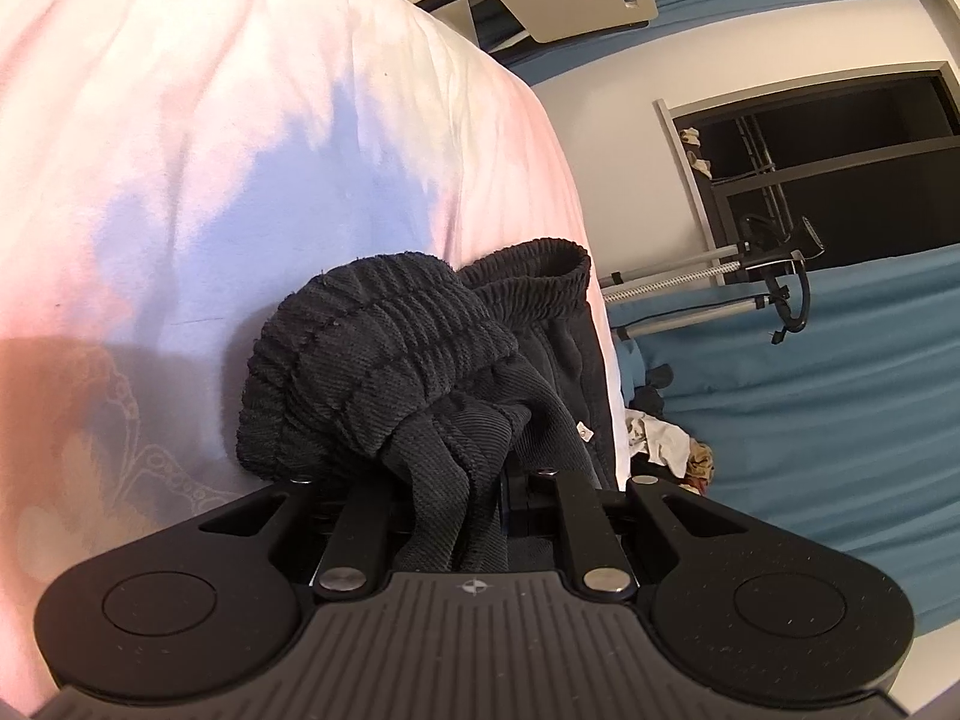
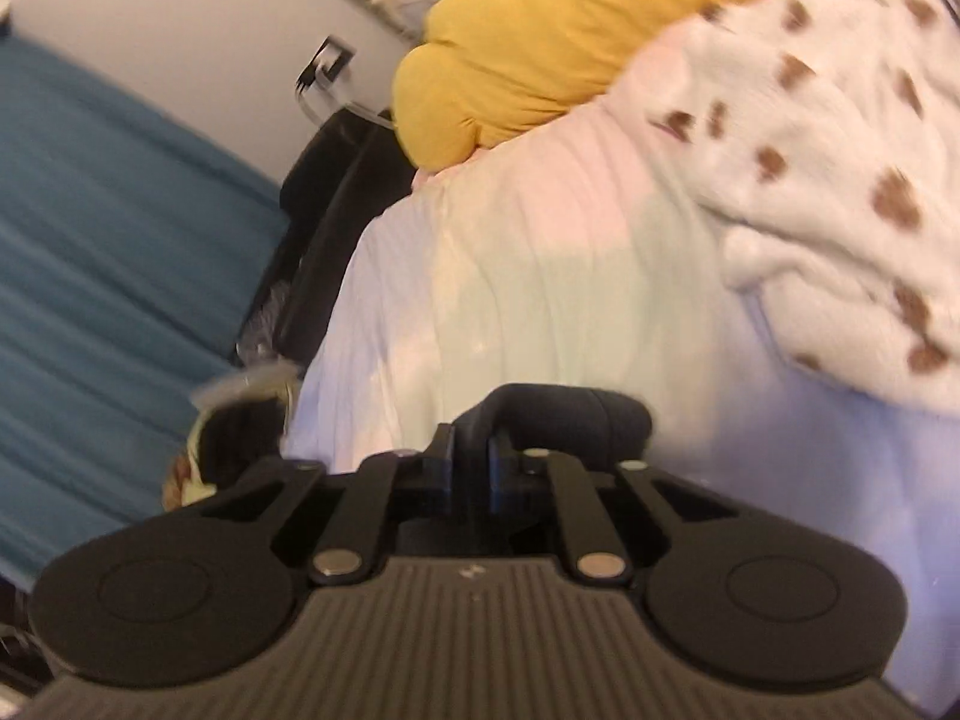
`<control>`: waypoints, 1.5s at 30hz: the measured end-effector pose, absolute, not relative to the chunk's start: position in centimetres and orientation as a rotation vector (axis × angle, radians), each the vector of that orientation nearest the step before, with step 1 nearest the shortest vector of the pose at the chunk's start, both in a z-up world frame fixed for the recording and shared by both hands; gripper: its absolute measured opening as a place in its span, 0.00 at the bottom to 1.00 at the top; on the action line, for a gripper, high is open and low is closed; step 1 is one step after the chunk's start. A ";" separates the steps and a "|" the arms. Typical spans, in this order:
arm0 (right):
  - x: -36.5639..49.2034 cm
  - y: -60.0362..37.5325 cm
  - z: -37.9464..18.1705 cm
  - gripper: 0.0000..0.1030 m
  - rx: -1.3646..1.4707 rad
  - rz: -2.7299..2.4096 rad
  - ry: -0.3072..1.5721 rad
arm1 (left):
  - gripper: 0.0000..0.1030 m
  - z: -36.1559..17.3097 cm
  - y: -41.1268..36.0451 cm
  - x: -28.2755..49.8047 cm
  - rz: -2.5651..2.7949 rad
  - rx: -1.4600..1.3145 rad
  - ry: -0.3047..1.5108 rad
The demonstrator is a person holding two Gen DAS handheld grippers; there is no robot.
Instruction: Fold clothes
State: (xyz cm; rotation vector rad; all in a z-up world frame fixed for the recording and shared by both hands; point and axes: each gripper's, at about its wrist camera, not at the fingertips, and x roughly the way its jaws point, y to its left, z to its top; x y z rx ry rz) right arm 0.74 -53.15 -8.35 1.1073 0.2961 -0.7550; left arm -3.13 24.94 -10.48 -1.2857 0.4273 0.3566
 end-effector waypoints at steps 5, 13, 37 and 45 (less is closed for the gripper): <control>3.3 -51.8 -1.7 0.03 1.002 -0.577 0.250 | 0.15 -9.9 25.4 -2.5 0.281 -1.262 0.381; -2.1 -51.1 5.2 0.02 0.712 -0.243 -0.017 | 0.15 -8.6 26.1 -5.7 0.191 -1.300 0.287; 5.5 -52.1 3.1 0.02 0.776 -0.356 0.302 | 0.15 -8.1 25.0 -5.2 0.193 -1.220 0.221; -2.6 -53.9 4.6 0.02 0.680 -0.339 0.064 | 0.15 -8.9 24.7 -6.9 0.319 -1.185 0.404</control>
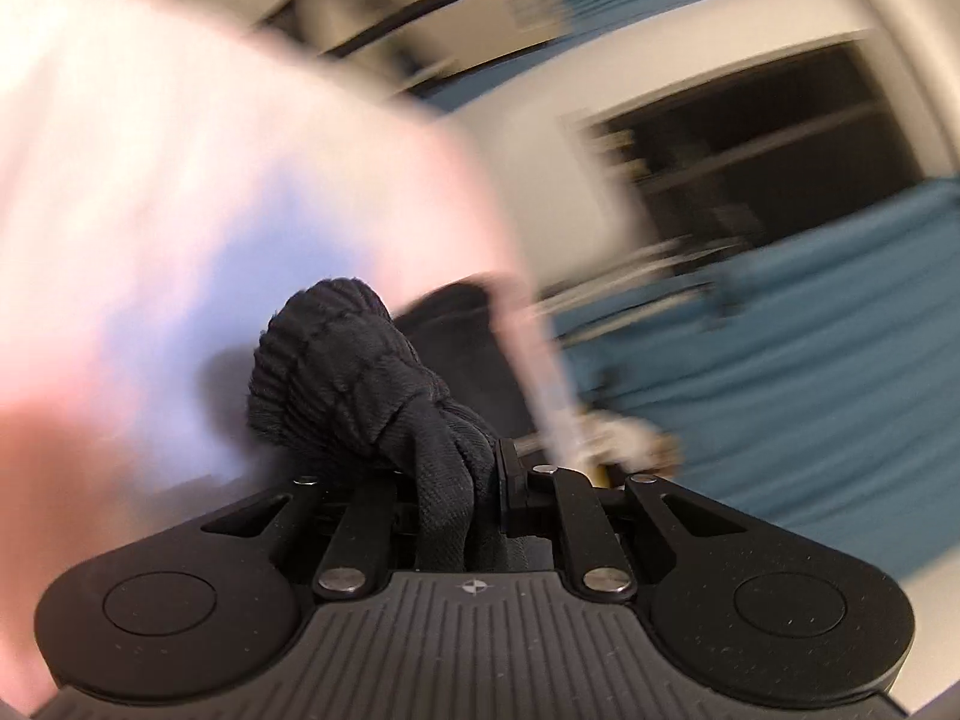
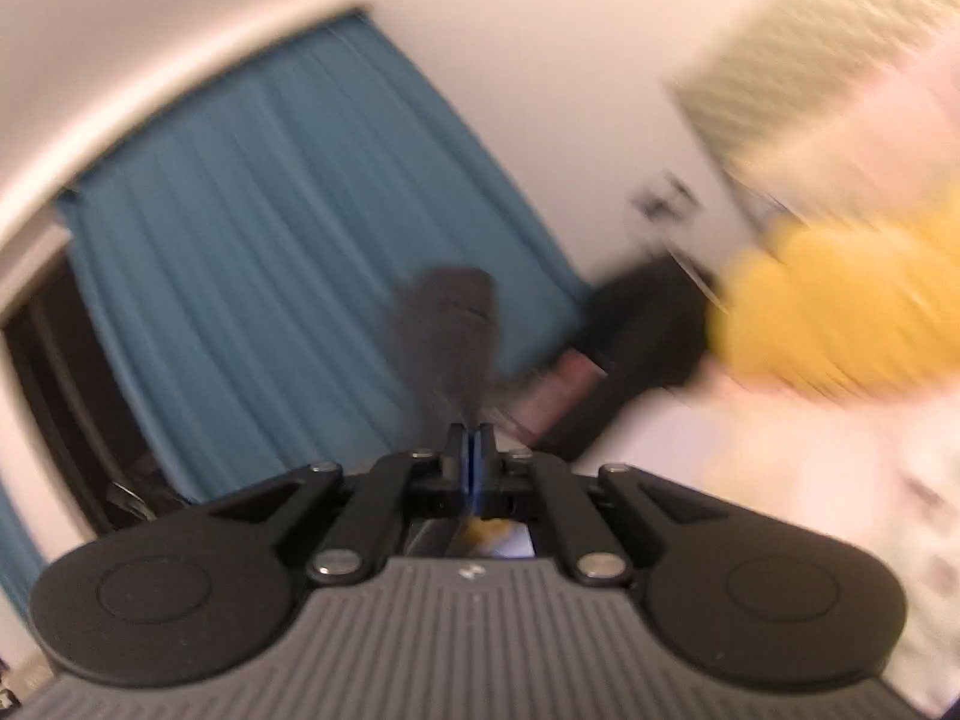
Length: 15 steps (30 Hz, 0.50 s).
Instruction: Fold clothes
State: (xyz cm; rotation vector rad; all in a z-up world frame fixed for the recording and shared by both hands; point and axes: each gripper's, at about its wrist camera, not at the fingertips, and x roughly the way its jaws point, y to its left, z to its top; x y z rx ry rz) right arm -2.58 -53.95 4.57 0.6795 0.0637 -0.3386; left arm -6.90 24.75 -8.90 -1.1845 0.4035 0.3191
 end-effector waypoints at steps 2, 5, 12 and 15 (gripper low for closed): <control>-4.8 -55.9 -1.0 0.02 0.716 -0.455 0.231 | 0.15 -10.5 25.1 -6.7 0.380 -1.234 0.515; -7.6 -58.9 -11.0 0.02 0.854 -0.631 0.514 | 0.15 -10.8 24.8 -6.6 0.388 -1.219 0.561; -7.4 -57.6 -13.7 0.06 0.742 -0.619 0.523 | 0.22 -10.6 24.6 -6.8 0.380 -1.157 0.593; -7.1 -58.0 -13.4 0.16 0.727 -0.617 0.549 | 0.61 -9.9 23.8 -6.4 0.330 -1.123 0.611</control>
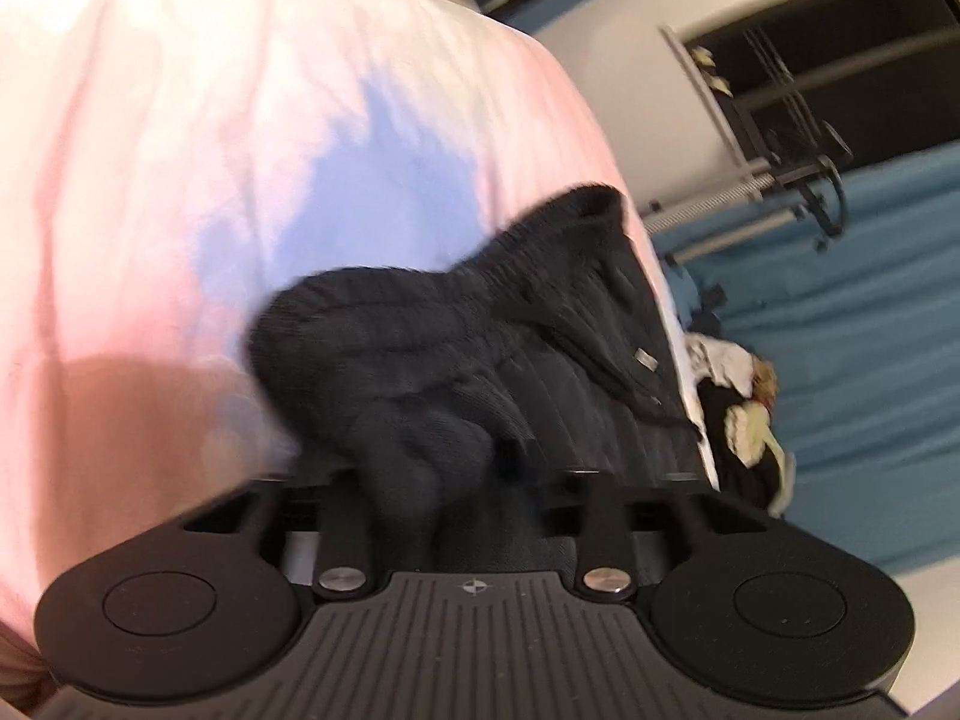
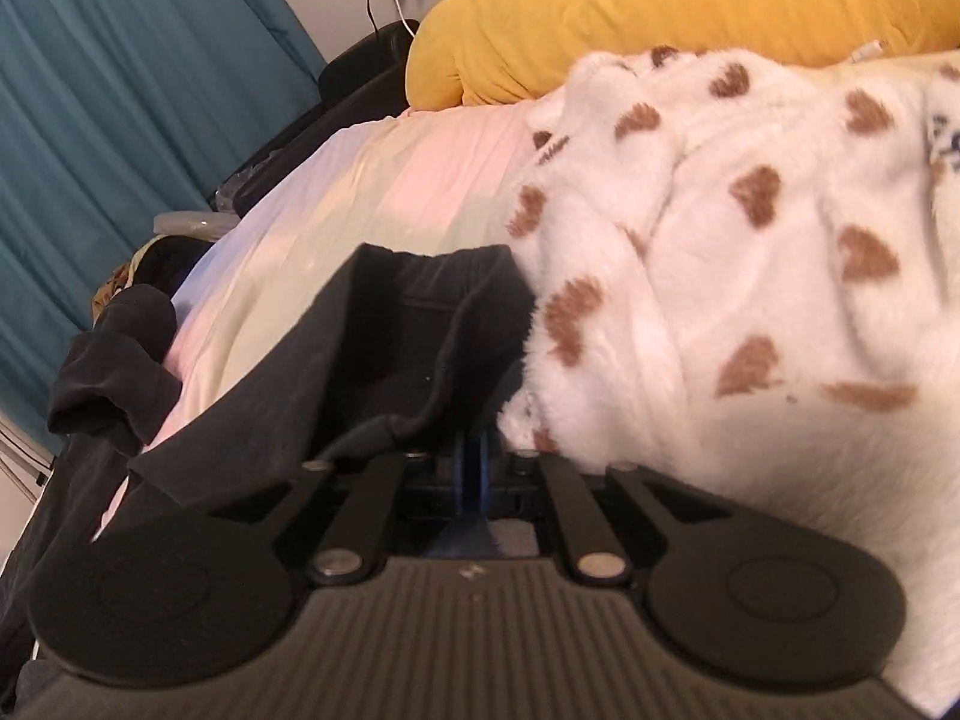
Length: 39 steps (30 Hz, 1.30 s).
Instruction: Fold clothes
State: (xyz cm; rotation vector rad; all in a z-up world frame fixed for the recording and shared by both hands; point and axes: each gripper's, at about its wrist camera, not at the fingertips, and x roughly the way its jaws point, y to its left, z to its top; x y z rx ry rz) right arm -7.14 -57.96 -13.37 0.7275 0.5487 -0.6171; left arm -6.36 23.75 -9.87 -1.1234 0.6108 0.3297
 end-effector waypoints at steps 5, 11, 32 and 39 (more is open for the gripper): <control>-9.6 -56.9 -12.6 0.50 0.649 -0.599 0.500 | 0.93 -8.2 21.0 -7.4 0.245 -1.016 0.578; -11.1 -54.4 -7.8 0.58 0.541 -0.560 0.365 | 0.94 -6.6 18.3 -9.8 0.221 -0.893 0.518; 10.1 -39.3 -6.5 0.60 0.954 -0.124 0.433 | 0.95 -3.0 0.2 6.6 -0.078 -0.286 0.505; 13.1 -45.2 -12.0 0.65 1.205 -0.184 0.353 | 0.95 -10.2 -0.8 12.8 -0.102 -0.222 0.549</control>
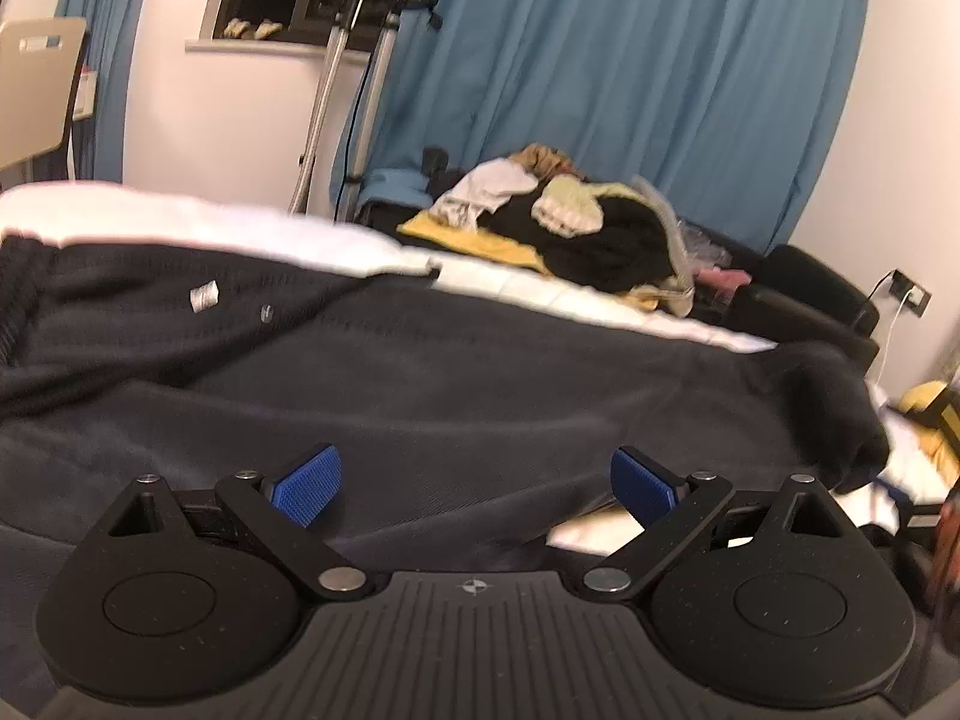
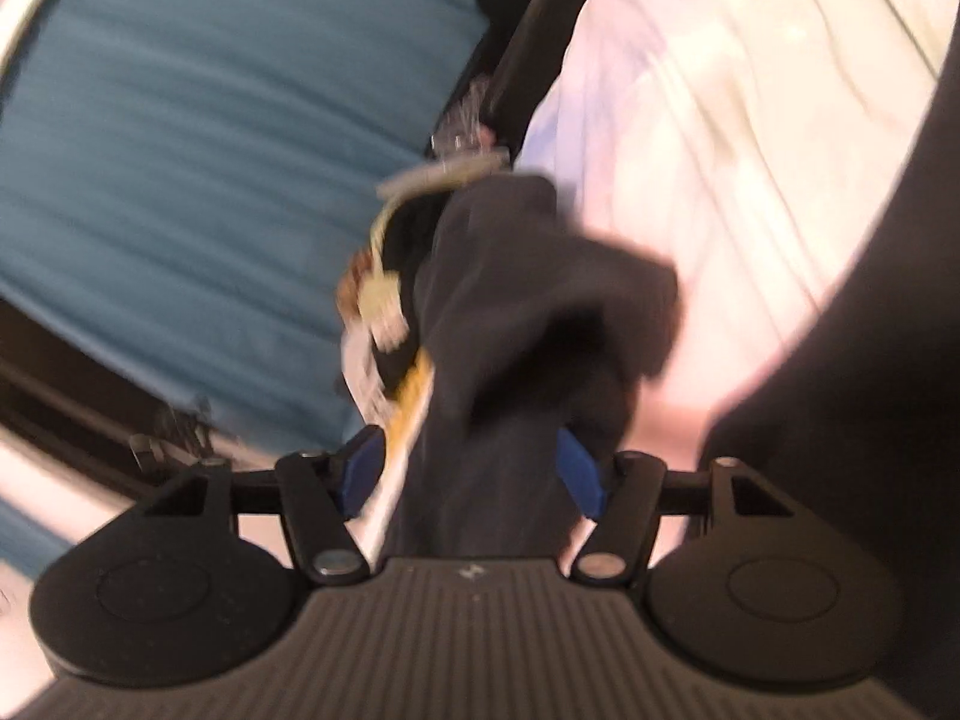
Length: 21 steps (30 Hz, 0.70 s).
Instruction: Fold clothes
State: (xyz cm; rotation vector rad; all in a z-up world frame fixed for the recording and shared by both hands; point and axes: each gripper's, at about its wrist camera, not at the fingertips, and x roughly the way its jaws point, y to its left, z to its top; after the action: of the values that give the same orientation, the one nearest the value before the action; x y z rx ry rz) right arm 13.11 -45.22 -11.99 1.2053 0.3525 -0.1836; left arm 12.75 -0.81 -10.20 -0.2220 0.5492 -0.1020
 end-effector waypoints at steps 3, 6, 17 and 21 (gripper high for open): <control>14.3 -47.7 -14.1 0.66 1.313 -0.179 0.308 | 0.95 -12.1 0.3 13.7 -0.043 -0.208 0.590; 15.4 -49.1 -15.6 0.66 1.350 -0.200 0.273 | 0.95 -13.1 2.3 14.1 -0.027 -0.367 0.621; 16.2 -51.0 -13.2 0.16 1.072 -0.347 0.145 | 0.95 -13.5 0.6 13.8 0.013 -0.258 0.580; 18.4 -44.8 -7.7 0.12 0.561 -0.164 0.189 | 0.95 -13.4 0.6 13.7 0.011 -0.267 0.573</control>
State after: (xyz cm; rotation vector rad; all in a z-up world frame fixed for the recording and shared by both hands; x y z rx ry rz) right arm 18.36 -44.83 -7.74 0.5611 0.1889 -0.1641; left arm 13.70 0.64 -13.37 -0.2667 0.5728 0.0114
